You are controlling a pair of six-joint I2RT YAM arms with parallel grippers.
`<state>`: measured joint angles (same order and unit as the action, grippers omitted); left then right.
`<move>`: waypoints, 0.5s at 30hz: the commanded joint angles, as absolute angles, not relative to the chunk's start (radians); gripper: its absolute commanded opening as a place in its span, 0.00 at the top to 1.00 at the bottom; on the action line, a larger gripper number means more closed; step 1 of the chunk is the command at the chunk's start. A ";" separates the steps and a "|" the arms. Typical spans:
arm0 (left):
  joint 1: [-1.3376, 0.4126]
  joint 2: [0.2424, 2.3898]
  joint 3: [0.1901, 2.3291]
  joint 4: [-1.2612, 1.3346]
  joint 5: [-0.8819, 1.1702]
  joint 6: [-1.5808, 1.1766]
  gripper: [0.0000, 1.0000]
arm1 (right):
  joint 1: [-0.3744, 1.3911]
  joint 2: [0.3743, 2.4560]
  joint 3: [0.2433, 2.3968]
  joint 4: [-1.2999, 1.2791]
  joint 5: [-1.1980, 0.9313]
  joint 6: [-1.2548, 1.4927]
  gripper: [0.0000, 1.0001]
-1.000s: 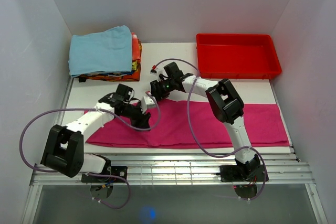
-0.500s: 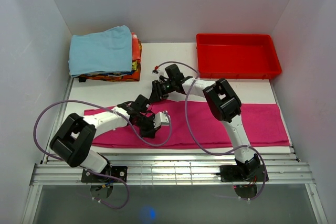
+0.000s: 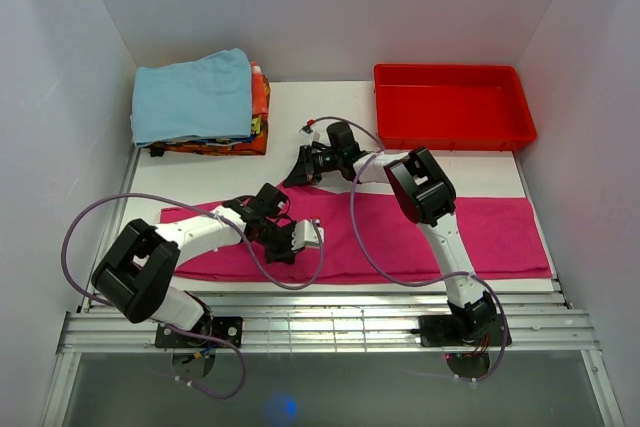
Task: Fold and stack the trousers
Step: Fold the trousers
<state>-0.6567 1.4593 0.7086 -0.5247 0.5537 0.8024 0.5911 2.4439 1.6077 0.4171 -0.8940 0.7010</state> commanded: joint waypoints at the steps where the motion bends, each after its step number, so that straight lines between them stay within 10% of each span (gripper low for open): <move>1: -0.680 1.490 0.614 -0.730 0.566 0.810 1.00 | 0.554 2.438 1.658 0.630 -0.813 0.741 0.92; 15: -0.680 1.470 0.591 -0.767 0.557 0.850 1.00 | 0.557 2.407 1.744 0.523 -0.749 0.598 0.92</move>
<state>-0.6567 1.4174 0.6601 -0.4950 0.5556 0.8486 0.5915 2.4454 1.6447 0.4274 -0.9230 0.6868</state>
